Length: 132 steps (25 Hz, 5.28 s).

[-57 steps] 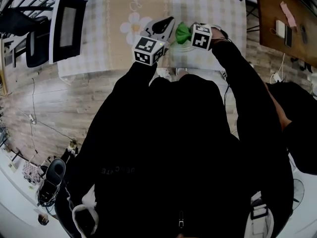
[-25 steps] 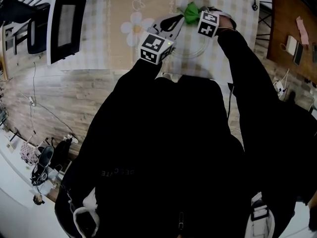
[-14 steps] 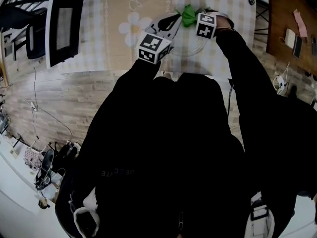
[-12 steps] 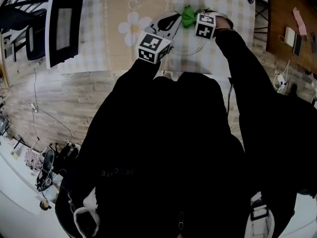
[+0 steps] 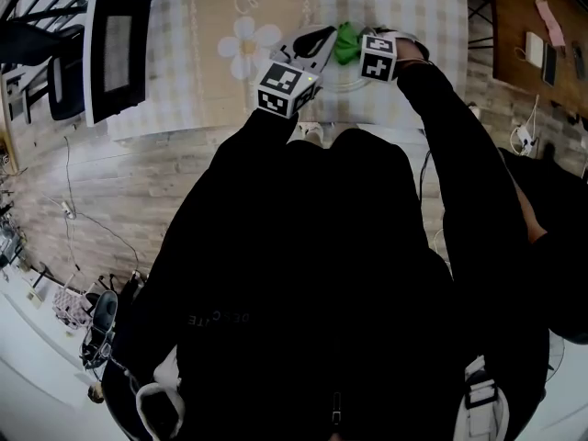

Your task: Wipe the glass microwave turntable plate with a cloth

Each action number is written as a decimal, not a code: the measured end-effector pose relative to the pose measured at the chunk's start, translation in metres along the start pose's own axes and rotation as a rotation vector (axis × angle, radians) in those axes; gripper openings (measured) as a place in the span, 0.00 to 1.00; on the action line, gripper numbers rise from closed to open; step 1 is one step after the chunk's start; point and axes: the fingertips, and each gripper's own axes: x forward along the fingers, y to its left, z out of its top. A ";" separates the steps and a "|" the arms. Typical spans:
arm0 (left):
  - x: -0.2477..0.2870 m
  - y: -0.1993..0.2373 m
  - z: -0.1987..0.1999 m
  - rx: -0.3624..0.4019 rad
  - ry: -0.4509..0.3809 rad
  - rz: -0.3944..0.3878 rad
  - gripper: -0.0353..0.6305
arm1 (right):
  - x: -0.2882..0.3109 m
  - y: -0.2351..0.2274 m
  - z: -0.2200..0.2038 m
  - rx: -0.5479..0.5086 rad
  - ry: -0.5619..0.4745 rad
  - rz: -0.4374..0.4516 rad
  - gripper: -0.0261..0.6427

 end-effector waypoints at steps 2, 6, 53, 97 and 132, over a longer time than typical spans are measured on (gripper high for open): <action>-0.002 -0.004 -0.002 0.002 0.004 -0.008 0.09 | -0.001 0.008 0.000 0.014 -0.006 0.008 0.23; -0.001 -0.005 -0.002 0.004 0.010 -0.024 0.09 | -0.003 0.015 0.001 0.032 -0.012 0.025 0.23; 0.019 -0.036 -0.001 0.035 0.019 -0.083 0.09 | -0.048 0.015 -0.043 0.124 -0.042 -0.038 0.24; 0.036 -0.024 -0.013 0.012 0.067 -0.101 0.09 | -0.011 -0.015 -0.051 0.088 0.004 -0.044 0.23; -0.054 -0.029 0.050 0.058 -0.114 -0.035 0.09 | -0.172 0.031 0.042 0.549 -0.731 -0.204 0.22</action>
